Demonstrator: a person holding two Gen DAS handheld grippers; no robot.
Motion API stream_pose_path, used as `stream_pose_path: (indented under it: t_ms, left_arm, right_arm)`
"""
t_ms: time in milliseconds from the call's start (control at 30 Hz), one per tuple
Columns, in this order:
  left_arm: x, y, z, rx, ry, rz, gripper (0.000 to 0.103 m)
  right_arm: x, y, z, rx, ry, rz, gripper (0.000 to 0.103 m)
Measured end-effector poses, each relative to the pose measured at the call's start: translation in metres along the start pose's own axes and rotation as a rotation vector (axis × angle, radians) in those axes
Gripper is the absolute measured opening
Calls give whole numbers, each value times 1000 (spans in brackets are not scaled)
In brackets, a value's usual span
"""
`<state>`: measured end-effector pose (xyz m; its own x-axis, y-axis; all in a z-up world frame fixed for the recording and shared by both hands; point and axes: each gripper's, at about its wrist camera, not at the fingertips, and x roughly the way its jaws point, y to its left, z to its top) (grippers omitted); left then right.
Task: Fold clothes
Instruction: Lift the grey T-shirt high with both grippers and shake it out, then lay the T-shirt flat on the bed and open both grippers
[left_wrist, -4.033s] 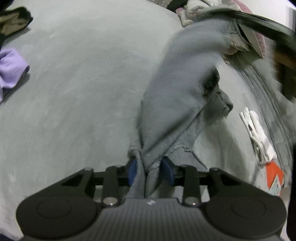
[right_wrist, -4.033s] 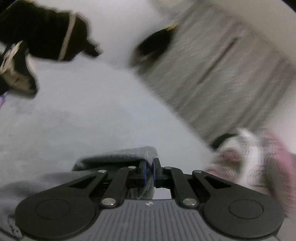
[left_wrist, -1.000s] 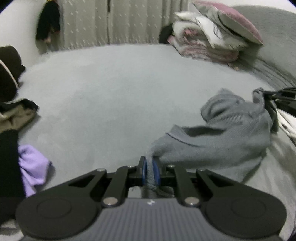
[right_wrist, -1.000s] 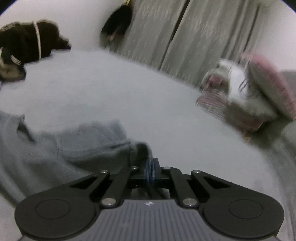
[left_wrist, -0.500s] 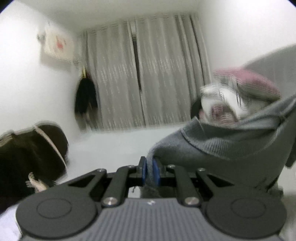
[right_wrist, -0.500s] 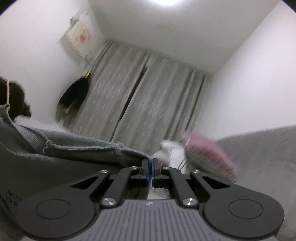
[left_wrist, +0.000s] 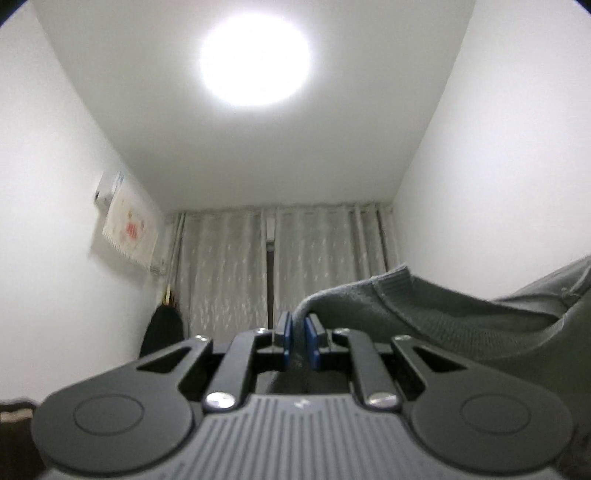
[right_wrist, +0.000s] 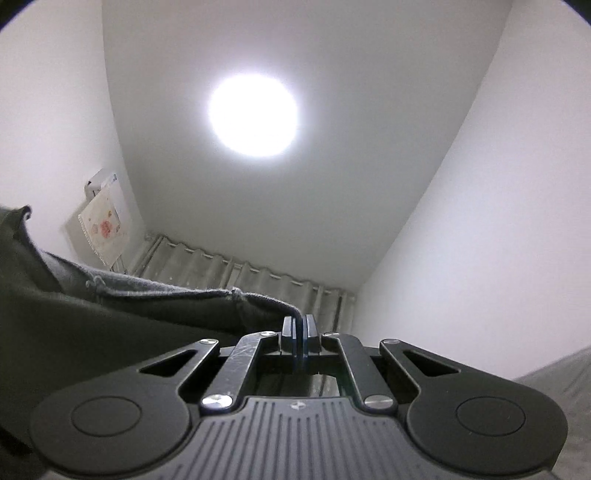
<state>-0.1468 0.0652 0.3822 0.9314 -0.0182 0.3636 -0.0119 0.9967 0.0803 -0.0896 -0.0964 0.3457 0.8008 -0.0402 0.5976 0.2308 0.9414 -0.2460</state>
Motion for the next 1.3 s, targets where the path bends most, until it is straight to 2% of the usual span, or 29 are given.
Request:
stream_pose_path:
  t_ms: [100, 200, 267, 367, 567, 633, 700, 733, 800, 833, 900, 967, 1033, 1100, 1133, 1167, 1233, 1300]
  left_arm:
    - [22, -14, -4, 80, 3, 5, 9]
    - [71, -29, -34, 147, 101, -3, 9]
    - [110, -41, -71, 210, 180, -7, 9]
    - [173, -60, -148, 300, 306, -32, 9]
    - [303, -105, -347, 471, 597, -41, 10]
    - [338, -119, -418, 509, 715, -33, 10]
    - [365, -126, -472, 510, 838, -40, 10]
    - [375, -130, -497, 506, 894, -39, 9]
    - [380, -133, -527, 508, 946, 7, 8]
    - [383, -133, -539, 499, 972, 28, 11]
    - [391, -117, -540, 398, 1017, 55, 13]
    - [388, -91, -525, 273, 1038, 82, 14]
    - [379, -60, -504, 145, 1021, 102, 18]
    - [364, -29, -492, 57, 1032, 124, 34]
    - [358, -12, -487, 13, 1041, 133, 36]
    - [357, 8, -484, -28, 1061, 134, 37]
    - [340, 34, -482, -104, 1096, 135, 37]
    - [321, 62, -478, -180, 1131, 131, 37]
  right_arm:
    - [23, 5, -15, -33, 54, 10, 4]
    - [52, 12, -46, -32, 151, 34, 4]
    - [76, 20, -80, -24, 236, 48, 4]
    - [119, 41, -147, -57, 380, 54, 4]
    - [205, 79, -315, -94, 733, 94, 4]
    - [220, 95, -373, -144, 848, 114, 3]
    - [226, 110, -422, -193, 954, 135, 3]
    - [226, 117, -443, -216, 1001, 147, 3]
    - [220, 128, -476, -254, 1060, 165, 3]
    - [214, 131, -491, -279, 1082, 169, 3]
    - [203, 125, -506, -280, 1112, 168, 3]
    - [197, 117, -518, -247, 1137, 153, 3]
    - [201, 88, -508, -151, 1139, 113, 4]
    - [205, 59, -498, -84, 1143, 73, 5]
    - [208, 43, -493, -53, 1147, 64, 7]
    - [208, 31, -490, -16, 1156, 105, 14]
    - [206, 8, -484, 56, 1171, 193, 19]
    - [192, -4, -471, 82, 1175, 311, 39]
